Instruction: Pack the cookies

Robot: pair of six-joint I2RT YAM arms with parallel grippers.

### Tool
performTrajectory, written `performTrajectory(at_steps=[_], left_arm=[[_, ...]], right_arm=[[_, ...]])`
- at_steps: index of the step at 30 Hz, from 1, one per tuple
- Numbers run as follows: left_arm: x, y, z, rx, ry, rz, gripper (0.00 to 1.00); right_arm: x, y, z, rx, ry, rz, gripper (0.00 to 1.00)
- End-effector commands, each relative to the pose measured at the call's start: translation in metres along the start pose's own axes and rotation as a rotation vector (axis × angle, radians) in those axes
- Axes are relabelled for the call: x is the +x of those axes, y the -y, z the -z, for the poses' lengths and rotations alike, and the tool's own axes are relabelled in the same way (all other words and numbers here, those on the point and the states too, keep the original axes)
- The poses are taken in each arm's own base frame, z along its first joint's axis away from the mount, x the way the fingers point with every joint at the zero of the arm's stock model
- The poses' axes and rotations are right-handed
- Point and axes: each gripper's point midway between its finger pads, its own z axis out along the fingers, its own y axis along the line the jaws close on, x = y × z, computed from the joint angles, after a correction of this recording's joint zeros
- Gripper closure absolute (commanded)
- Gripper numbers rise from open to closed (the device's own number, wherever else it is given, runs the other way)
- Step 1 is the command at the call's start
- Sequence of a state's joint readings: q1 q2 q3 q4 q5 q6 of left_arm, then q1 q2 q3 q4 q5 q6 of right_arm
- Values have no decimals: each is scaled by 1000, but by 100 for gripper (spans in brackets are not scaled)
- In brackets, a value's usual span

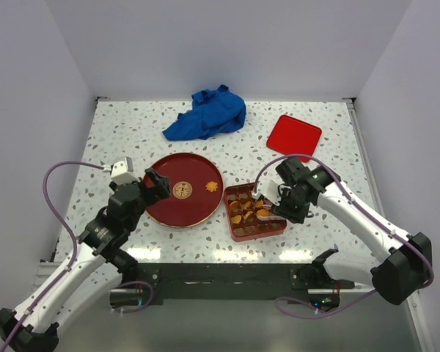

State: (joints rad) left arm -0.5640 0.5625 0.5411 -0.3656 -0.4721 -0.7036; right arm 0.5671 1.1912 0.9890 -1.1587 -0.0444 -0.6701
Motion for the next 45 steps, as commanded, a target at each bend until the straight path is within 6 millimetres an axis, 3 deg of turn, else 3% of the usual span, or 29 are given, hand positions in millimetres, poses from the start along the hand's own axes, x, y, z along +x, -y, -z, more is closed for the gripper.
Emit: performTrajectory(at_steps=[1,20,25,30,32,33,34,37,38,39,41,45], left_arm=[[-2,-1,-2,-8,19,21,0],[-4,2,-3,-1,21,19,0],[-4,4,-4,5,19,19,0],[-6,6,-3,10,22,21,0],[-7,4,-2,5,26,18,0],[-8,3,-1,3,29,20,0],[-9,1,0,-4,29,19,0],[-8,-4,5,-18,31,32,0],[-8,-5,7,-18,36,39,0],[-8,-7,8,-21,37,49,0],[-7,-12,12,-30,40,60,0],[-4,-20,17,-47,46,92,0]], right_arm=[[-13,8,8,29,48,-12,61],[-25,12,20,27,102,-46,59],[-57,21,32,11,198,-35,62],[-106,43,37,32,265,21,63],[-128,46,26,36,250,82,63],[-142,49,30,58,267,107,63],[-154,45,19,41,240,149,63],[-182,52,16,64,230,210,63],[-185,55,4,46,187,222,63],[-196,62,6,60,193,231,63],[-200,67,-10,42,138,257,63],[-211,80,-22,43,87,296,63]])
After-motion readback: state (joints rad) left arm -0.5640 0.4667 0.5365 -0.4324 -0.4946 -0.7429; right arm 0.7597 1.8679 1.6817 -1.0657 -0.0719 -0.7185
